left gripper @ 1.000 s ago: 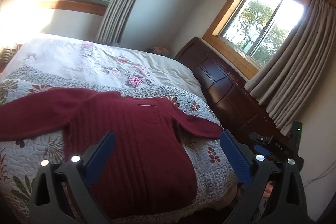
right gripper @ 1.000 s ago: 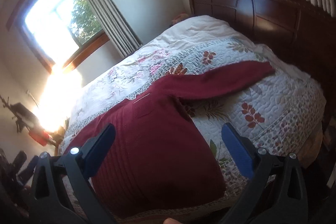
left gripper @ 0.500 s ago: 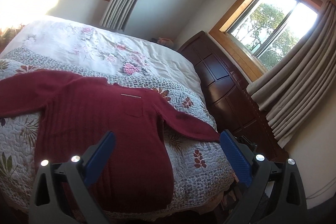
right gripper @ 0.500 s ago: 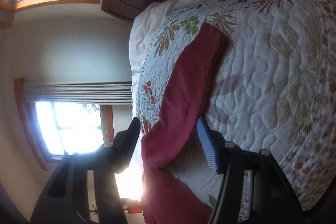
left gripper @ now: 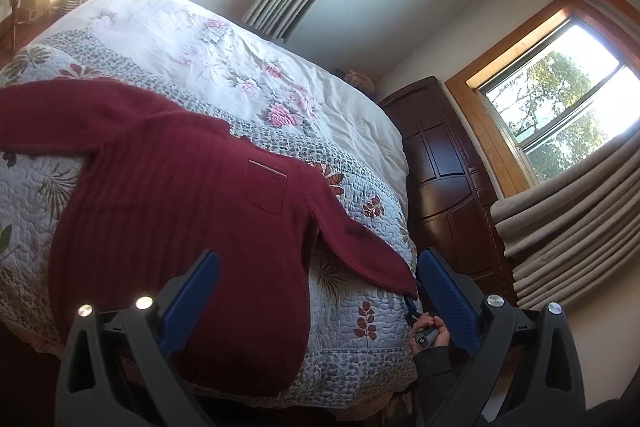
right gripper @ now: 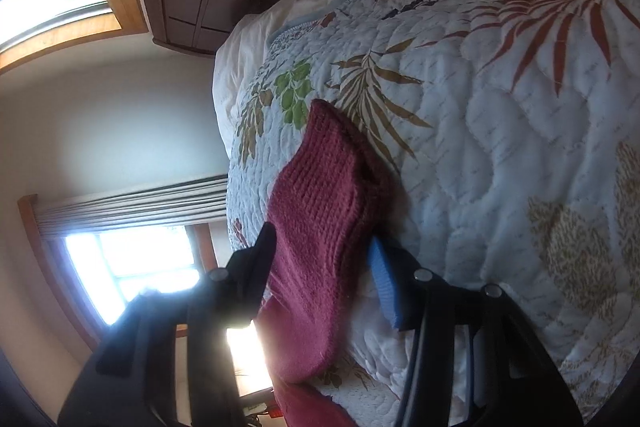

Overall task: Fold small clothes
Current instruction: 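Reach the right tool to a sweater sleeve cuff and close on it, then carry the held cuff with the right tool across the sweater body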

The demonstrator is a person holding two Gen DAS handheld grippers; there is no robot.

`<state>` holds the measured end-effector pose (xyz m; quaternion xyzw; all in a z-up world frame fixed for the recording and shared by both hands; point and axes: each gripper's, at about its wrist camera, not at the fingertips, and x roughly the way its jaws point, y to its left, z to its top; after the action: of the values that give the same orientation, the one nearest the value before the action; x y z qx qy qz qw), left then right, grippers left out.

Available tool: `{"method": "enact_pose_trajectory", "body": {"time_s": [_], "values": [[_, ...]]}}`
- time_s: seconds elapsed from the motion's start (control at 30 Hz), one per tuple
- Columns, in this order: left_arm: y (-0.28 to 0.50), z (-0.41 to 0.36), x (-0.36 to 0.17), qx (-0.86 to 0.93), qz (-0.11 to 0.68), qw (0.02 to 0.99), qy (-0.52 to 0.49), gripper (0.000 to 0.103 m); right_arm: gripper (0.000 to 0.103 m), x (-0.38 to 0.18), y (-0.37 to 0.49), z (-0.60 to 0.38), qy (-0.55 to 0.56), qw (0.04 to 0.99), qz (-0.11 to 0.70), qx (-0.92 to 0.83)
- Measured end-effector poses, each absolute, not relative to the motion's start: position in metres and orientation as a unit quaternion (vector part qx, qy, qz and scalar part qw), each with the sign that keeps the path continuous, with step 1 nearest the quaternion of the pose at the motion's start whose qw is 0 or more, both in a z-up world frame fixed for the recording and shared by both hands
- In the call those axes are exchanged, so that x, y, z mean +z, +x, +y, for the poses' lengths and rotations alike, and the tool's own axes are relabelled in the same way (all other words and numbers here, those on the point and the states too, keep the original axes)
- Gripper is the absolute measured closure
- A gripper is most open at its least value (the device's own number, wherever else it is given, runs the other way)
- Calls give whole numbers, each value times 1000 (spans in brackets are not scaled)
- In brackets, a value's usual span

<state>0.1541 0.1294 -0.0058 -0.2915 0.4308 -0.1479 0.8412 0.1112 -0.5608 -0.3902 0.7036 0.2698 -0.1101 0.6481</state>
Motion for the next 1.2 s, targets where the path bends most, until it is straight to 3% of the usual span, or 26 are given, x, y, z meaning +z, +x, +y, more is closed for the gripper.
{"method": "enact_pose_trajectory", "body": {"time_s": [0.2, 0.27, 0.43, 0.67, 0.93, 1.2], "values": [[157, 144, -9, -125, 444, 827, -321, 4, 68, -389, 121, -564, 693, 657, 277, -108], [158, 153, -16, -120, 446, 816, -346, 4, 91, -384, 125, -565, 681, 666, 287, -107], [161, 184, -45, -104, 451, 776, -430, 4, 93, -346, 131, -562, 637, 705, 291, -109], [173, 216, -67, -116, 440, 751, -479, 4, 93, -253, 161, -532, 543, 781, 291, -99], [191, 244, -73, -178, 413, 733, -511, 4, 93, -158, 209, -459, 436, 850, 289, -66], [208, 271, -78, -192, 391, 739, -514, 4, 93, -109, 241, -366, 356, 885, 300, -23]]}}
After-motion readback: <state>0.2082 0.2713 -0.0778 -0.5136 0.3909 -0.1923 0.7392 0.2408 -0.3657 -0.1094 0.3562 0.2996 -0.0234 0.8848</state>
